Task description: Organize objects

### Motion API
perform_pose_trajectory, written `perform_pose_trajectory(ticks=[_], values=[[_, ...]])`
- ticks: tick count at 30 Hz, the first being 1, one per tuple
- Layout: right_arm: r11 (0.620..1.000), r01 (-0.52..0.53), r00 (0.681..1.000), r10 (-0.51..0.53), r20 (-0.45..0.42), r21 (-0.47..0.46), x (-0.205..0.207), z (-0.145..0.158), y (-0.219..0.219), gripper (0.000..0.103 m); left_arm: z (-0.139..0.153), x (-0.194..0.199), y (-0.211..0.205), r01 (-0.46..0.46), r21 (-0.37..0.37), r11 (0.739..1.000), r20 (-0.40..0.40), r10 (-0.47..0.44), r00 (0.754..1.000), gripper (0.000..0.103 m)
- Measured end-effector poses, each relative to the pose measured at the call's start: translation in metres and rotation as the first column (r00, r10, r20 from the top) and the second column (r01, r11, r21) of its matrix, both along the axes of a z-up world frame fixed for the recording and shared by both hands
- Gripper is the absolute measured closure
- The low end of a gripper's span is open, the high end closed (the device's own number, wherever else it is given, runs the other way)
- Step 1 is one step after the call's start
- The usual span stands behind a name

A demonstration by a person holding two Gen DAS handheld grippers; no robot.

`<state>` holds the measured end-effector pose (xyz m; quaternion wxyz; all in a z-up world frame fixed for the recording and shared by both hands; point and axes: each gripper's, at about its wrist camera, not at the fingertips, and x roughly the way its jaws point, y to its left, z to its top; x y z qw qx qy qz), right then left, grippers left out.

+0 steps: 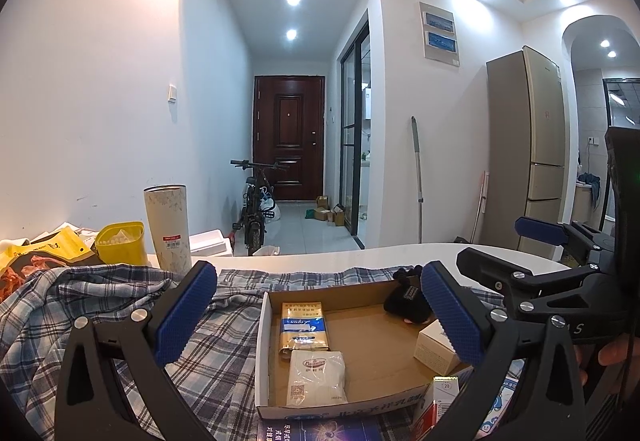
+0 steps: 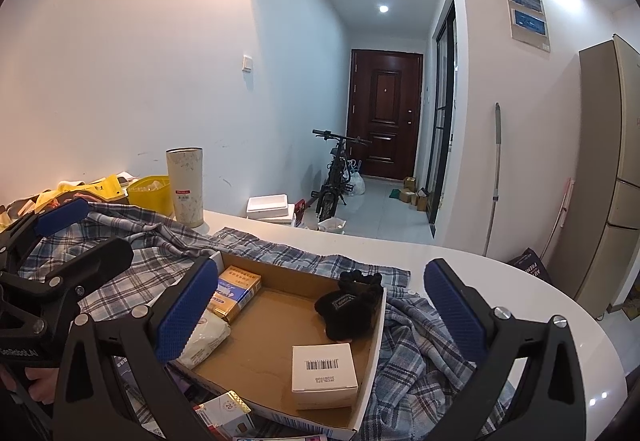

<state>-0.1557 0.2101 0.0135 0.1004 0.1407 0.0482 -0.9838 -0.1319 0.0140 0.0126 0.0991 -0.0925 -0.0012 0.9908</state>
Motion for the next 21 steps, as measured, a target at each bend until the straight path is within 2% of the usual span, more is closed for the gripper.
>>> perform_pose_trajectory(ticks=[5, 10, 15, 17, 21], values=[[1.0, 0.004, 1.0, -0.004, -0.004, 0.0, 0.0, 0.001, 0.001, 0.0, 0.004, 0.001, -0.002, -0.022, 0.003, 1.0, -0.01, 0.022, 1.0, 0.0], [1.0, 0.025, 0.999, -0.025, -0.034, 0.015, 0.004, 0.006, 0.002, 0.0, 0.027, 0.016, -0.003, -0.053, -0.002, 0.999, -0.044, 0.052, 0.998, 0.0], [0.999, 0.035, 0.997, -0.033, -0.072, 0.02, 0.021, 0.034, 0.004, 0.0, 0.053, 0.048, -0.009, -0.021, 0.021, 1.0, -0.083, 0.022, 0.996, 0.0], [0.998, 0.066, 0.995, -0.064, -0.072, 0.021, 0.031, 0.049, 0.008, 0.0, 0.062, 0.063, -0.011, -0.045, 0.001, 0.999, -0.088, 0.045, 0.995, 0.0], [0.996, 0.069, 0.996, -0.072, -0.054, -0.054, 0.057, 0.072, 0.025, 0.0, 0.07, 0.085, -0.013, -0.061, -0.016, 0.998, -0.06, 0.06, 0.996, 0.0]])
